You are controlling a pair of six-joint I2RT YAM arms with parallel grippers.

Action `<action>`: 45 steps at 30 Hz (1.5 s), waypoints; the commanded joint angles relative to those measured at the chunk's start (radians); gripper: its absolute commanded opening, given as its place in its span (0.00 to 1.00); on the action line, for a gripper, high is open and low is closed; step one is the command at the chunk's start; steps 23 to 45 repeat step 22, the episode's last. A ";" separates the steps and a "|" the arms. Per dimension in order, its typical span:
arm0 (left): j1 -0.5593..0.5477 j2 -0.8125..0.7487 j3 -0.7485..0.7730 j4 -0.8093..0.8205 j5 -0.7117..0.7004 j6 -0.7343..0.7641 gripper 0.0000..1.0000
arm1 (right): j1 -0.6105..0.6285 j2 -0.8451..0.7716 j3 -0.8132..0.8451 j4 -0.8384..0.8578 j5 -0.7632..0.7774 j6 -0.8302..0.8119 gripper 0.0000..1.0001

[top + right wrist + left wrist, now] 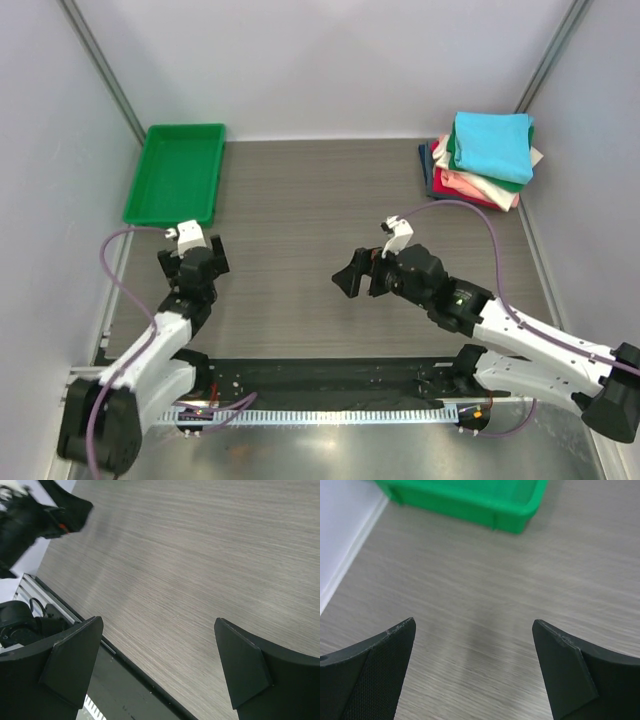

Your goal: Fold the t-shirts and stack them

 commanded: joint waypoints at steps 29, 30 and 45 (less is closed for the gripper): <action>0.177 0.672 -0.044 1.001 0.259 0.103 1.00 | 0.002 -0.194 -0.151 0.083 0.153 -0.023 1.00; 0.177 0.672 -0.044 1.001 0.259 0.103 1.00 | 0.002 -0.194 -0.151 0.083 0.153 -0.023 1.00; 0.177 0.672 -0.044 1.001 0.259 0.103 1.00 | 0.002 -0.194 -0.151 0.083 0.153 -0.023 1.00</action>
